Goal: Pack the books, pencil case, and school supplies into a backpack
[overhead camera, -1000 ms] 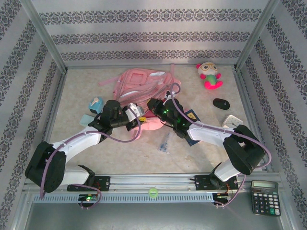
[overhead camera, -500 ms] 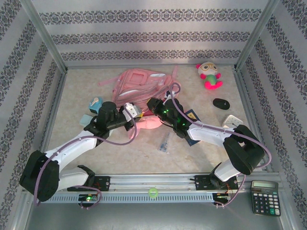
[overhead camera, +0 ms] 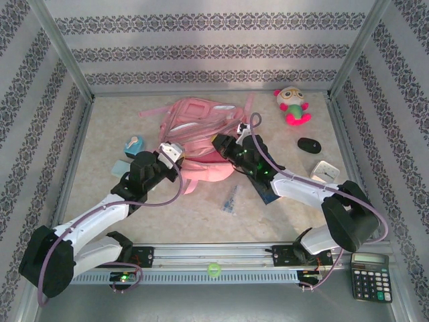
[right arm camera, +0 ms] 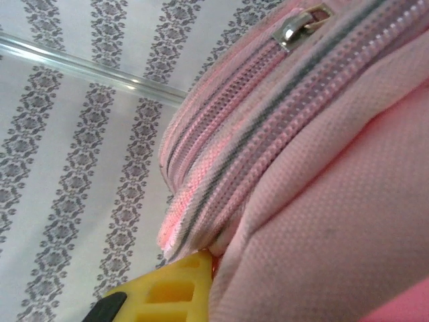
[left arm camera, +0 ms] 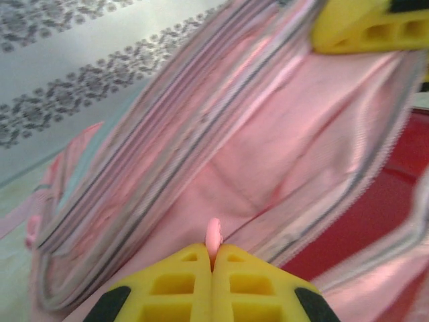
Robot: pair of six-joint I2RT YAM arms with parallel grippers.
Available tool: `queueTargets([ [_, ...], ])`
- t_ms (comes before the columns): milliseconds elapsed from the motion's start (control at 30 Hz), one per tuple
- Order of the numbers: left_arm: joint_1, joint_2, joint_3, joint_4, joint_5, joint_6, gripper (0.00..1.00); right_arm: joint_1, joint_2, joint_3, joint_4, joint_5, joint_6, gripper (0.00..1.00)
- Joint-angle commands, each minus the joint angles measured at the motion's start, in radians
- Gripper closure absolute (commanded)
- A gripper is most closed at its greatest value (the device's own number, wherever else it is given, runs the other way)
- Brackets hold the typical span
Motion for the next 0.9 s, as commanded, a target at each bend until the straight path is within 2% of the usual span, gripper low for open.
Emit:
queueTargets([
  [0, -0.003, 0.011, -0.009, 0.103, -0.175, -0.050, 1.00, -0.035, -0.068, -0.007, 0.134, -0.152, -0.027, 1.00],
  [133, 0.020, 0.039, -0.007, 0.144, -0.235, -0.058, 1.00, -0.097, -0.076, 0.001, 0.192, -0.313, 0.004, 1.00],
  [367, 0.106, 0.086, -0.008, 0.209, -0.252, -0.105, 1.00, -0.192, -0.092, 0.035, 0.217, -0.549, 0.057, 1.00],
  [500, 0.176, 0.125, -0.015, 0.283, -0.209, -0.165, 1.00, -0.227, -0.096, 0.060, 0.211, -0.654, 0.086, 1.00],
  [633, 0.230, 0.200, 0.006, 0.345, -0.116, -0.218, 1.00, -0.250, -0.093, 0.085, 0.208, -0.740, 0.109, 1.00],
  [867, 0.253, 0.333, 0.054, 0.436, -0.010, -0.287, 0.99, -0.271, -0.084, 0.116, 0.206, -0.814, 0.133, 1.00],
])
